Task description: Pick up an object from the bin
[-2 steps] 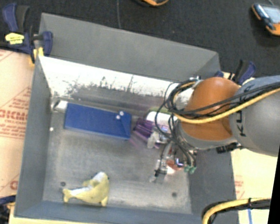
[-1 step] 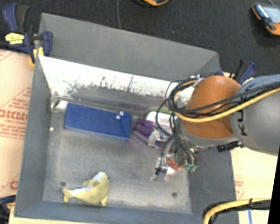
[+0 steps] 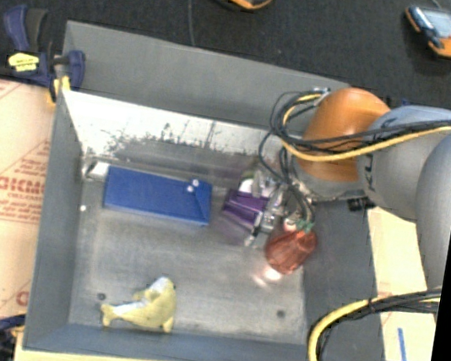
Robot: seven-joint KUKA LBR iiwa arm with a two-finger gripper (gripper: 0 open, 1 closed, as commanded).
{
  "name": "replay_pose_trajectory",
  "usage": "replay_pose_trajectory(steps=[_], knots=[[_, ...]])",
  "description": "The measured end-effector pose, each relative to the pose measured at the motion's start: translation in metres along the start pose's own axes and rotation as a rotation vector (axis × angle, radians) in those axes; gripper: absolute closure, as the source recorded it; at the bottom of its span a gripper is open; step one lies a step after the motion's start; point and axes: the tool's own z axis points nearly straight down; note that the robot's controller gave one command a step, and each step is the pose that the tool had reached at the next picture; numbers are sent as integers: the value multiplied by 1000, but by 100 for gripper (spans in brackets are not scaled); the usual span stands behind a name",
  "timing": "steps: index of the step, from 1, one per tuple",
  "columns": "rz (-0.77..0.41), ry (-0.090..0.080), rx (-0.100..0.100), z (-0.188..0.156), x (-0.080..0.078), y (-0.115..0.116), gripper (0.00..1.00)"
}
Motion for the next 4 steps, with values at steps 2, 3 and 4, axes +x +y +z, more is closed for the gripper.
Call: replay_pose_trajectory(steps=[2, 3, 4], knots=[[62, 10, 4, -30, 20, 30, 0], [-65, 15, 4, 18, 33, 3, 0], [264, 6, 6, 19, 33, -1, 100]])
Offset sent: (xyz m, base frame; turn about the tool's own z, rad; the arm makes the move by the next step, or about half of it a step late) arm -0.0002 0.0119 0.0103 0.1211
